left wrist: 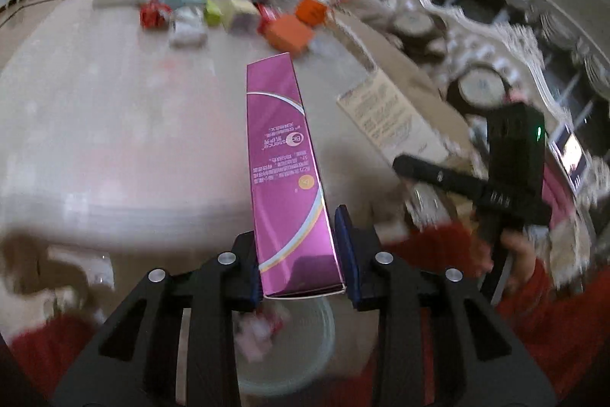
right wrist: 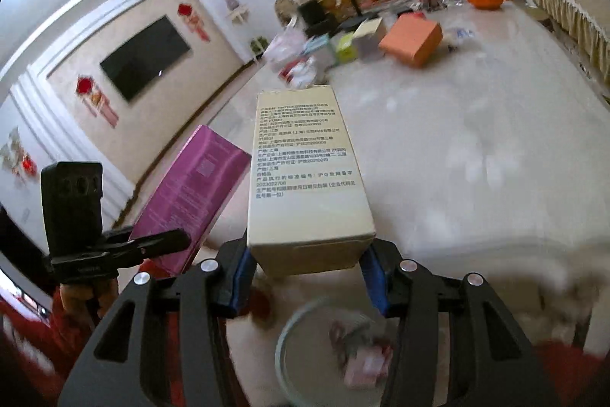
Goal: Collect trash
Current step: 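Carry both boxes over the wastebasket and open both grippers to drop them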
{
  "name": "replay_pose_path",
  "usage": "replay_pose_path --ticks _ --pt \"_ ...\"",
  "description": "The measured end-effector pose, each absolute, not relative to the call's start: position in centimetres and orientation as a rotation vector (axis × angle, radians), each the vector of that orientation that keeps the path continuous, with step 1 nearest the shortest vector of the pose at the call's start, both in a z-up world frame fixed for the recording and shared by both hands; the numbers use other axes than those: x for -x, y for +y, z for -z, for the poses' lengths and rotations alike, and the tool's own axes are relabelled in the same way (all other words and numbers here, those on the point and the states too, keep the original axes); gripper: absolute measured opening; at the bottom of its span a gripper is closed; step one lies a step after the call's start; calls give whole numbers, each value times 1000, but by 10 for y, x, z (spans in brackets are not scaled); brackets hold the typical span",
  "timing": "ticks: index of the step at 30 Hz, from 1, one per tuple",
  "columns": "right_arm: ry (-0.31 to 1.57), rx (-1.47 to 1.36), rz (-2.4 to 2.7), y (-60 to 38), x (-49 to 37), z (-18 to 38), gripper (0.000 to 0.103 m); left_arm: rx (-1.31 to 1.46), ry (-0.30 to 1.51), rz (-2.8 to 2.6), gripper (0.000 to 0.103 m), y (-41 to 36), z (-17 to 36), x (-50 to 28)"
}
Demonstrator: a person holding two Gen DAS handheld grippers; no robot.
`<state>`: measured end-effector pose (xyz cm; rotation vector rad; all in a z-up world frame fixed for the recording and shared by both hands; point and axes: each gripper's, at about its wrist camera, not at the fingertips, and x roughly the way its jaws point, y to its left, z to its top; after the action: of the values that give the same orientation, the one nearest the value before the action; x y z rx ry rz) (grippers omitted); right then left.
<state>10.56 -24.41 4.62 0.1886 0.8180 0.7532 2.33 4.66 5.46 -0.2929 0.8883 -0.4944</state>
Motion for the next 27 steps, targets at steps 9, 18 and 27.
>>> replay_pose_path --ticks 9,18,27 --pt "1043 -149 -727 -246 -18 -4 47 226 1121 508 32 27 9 58" --pt "1270 14 -635 -211 -47 96 47 151 1325 462 32 6 104 24" --pt "1300 114 -516 -200 -66 138 70 82 1380 339 74 3 133 -2"
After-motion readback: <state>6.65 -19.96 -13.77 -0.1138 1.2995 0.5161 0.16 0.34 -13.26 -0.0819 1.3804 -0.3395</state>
